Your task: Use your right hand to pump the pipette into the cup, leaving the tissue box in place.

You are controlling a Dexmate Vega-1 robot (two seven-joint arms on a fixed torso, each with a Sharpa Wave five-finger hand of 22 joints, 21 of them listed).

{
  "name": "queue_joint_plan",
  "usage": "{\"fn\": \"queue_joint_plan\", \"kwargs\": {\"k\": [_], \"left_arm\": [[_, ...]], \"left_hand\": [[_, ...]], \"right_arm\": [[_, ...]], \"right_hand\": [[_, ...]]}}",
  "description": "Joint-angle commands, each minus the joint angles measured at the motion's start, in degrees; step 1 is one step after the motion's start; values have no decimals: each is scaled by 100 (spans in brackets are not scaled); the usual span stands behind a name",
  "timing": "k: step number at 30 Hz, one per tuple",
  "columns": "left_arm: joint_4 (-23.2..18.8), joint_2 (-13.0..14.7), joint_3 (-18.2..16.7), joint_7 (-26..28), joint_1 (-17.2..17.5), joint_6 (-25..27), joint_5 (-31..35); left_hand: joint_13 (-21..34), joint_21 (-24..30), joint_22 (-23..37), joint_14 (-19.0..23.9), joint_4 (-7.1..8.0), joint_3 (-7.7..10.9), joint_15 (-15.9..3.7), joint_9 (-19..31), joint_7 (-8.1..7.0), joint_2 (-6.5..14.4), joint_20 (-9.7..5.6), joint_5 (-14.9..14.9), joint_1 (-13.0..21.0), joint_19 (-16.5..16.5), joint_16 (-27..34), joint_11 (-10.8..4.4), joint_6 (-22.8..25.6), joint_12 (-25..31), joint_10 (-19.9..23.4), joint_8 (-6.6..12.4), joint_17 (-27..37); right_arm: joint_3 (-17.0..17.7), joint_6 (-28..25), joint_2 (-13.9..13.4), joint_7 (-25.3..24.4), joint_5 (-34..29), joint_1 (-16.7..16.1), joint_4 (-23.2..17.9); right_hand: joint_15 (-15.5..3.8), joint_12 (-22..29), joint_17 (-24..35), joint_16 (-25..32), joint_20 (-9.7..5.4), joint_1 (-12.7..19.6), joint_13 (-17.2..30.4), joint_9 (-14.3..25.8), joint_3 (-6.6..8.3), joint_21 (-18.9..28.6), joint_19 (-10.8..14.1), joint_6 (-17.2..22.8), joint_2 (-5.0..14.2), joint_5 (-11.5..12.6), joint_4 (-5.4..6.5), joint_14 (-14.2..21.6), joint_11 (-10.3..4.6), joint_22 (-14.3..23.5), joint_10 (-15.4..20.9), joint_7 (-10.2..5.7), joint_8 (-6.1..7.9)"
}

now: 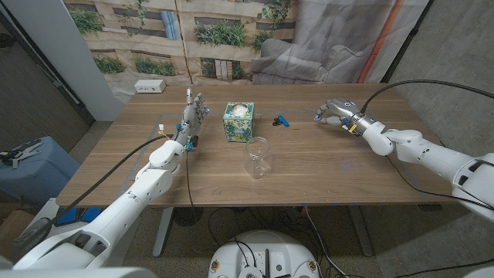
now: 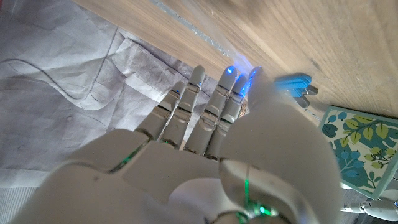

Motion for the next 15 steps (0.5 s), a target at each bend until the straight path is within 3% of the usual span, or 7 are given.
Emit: {"fn": "queue_joint_plan", "kwargs": {"k": [1, 15], "left_arm": [[0, -2, 1, 0, 1, -2, 1], [-4, 0, 0, 1, 2, 1, 0]], "left_hand": [[32, 28, 12, -46, 4, -38, -662, 13, -33, 244, -518, 27, -5, -63, 32, -17, -10, 25, -9, 33, 34], [32, 28, 12, -43, 5, -38, -660, 13, -33, 243, -516, 27, -6, -64, 34, -26, -12, 26, -7, 33, 34]], "right_arm": [[-91, -108, 65, 150, 131, 18, 116], [-189, -187, 155, 229, 222, 41, 251]], "right_hand": [[-882, -18, -6, -17, -28, -34, 36, 16, 23, -10, -17, -62, -40, -7, 36, -48, 18, 29, -42, 1, -7], [-882, -20, 2, -32, -17, -62, 55, 17, 10, -12, -30, -88, -51, -15, 54, -79, 11, 29, -93, 3, -2]]}}
